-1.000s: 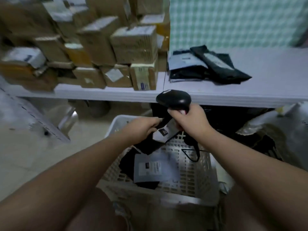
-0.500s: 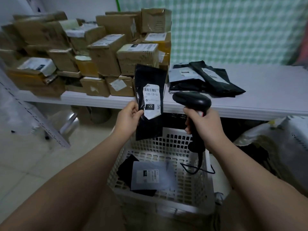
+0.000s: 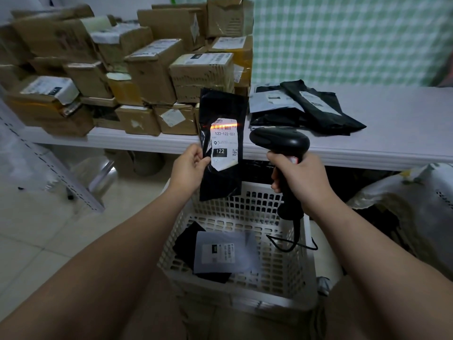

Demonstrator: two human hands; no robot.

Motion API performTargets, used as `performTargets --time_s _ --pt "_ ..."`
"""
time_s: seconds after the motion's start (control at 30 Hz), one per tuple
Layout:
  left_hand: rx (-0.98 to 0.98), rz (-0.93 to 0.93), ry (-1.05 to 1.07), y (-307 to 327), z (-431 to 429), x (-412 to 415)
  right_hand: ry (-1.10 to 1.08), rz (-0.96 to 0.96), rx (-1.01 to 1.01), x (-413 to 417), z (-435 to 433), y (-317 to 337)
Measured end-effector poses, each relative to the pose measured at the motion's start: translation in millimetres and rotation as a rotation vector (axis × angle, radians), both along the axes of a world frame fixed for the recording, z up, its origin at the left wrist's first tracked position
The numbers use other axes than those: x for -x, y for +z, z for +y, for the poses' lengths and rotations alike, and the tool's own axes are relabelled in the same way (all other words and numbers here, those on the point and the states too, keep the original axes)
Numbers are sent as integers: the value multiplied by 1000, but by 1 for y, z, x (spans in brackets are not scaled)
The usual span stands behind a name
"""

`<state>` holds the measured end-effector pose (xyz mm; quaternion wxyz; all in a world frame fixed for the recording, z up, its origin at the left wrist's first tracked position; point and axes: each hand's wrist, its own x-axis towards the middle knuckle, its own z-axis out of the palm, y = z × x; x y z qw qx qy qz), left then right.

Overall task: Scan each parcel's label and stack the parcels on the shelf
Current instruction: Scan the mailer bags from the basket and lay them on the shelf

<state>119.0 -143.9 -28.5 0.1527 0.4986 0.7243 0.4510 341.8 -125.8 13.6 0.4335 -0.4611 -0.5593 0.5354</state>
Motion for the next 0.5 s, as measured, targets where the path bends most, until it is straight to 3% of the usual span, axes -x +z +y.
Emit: performTargets --time_s 0.5 --pt "-17 68 -13 2 -2 -4 51 19 13 0 2 -4"
